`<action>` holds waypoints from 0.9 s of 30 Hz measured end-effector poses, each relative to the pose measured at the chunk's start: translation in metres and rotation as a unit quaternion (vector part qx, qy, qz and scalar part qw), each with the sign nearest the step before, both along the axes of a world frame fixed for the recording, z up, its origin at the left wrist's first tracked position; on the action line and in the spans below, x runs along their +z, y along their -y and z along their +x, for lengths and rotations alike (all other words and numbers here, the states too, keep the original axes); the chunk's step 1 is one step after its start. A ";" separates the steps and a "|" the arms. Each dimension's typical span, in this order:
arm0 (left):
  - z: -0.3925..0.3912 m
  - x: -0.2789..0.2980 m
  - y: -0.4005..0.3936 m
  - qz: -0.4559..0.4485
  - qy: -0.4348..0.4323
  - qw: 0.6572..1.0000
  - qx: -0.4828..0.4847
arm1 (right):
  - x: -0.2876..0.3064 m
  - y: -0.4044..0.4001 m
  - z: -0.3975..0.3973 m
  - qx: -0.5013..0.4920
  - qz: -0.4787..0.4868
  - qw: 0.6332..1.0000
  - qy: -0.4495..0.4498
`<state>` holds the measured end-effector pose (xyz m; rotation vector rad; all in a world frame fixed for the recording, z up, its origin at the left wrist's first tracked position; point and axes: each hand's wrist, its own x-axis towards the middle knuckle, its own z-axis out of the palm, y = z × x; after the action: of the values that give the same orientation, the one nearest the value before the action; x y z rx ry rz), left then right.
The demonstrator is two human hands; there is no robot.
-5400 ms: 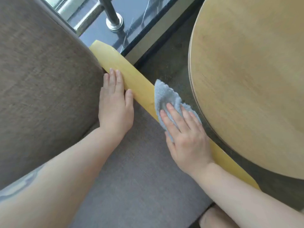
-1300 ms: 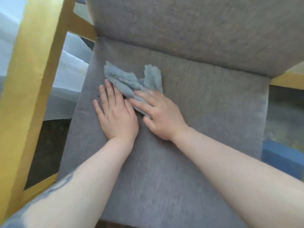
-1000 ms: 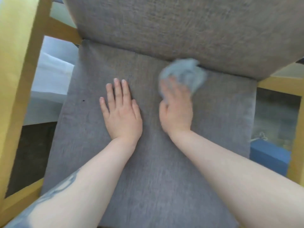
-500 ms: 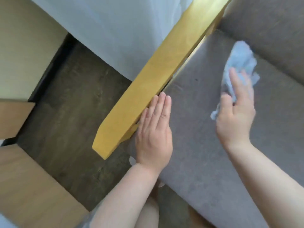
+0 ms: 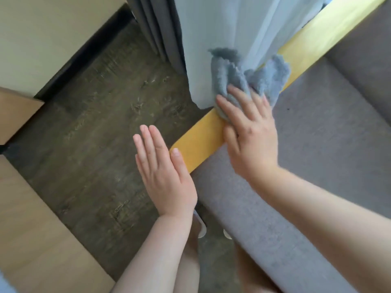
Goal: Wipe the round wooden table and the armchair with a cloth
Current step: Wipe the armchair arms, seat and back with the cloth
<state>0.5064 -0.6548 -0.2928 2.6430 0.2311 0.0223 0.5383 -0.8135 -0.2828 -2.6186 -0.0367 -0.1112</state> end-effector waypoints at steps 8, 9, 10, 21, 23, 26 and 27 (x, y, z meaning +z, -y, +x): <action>0.005 0.009 0.007 0.070 -0.049 0.993 -0.081 | -0.008 0.095 0.032 0.004 -0.052 0.998 0.037; 0.013 0.010 0.014 0.094 -0.049 0.987 -0.119 | -0.008 0.102 0.038 -0.123 -0.025 0.991 0.037; 0.021 0.010 0.021 0.107 -0.049 0.982 -0.146 | -0.010 0.094 0.040 -0.177 -0.026 0.983 0.037; 0.103 0.007 0.098 0.123 0.044 0.863 -0.488 | -0.012 0.144 0.096 -0.264 -0.038 0.963 0.031; 0.117 0.007 0.119 0.132 0.051 0.840 -0.524 | -0.018 0.130 0.087 -0.197 -0.065 0.977 0.053; 0.124 0.004 0.128 0.132 0.054 0.838 -0.527 | -0.020 0.164 0.100 -0.157 -0.098 0.982 0.037; 0.124 0.004 0.127 0.127 0.056 0.839 -0.527 | -0.018 0.182 0.115 -0.199 -0.105 0.974 0.018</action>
<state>0.6300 -0.7817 -0.2889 2.6348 -1.3470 -0.1664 0.6533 -0.9953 -0.3003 -2.8002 0.4907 -0.3084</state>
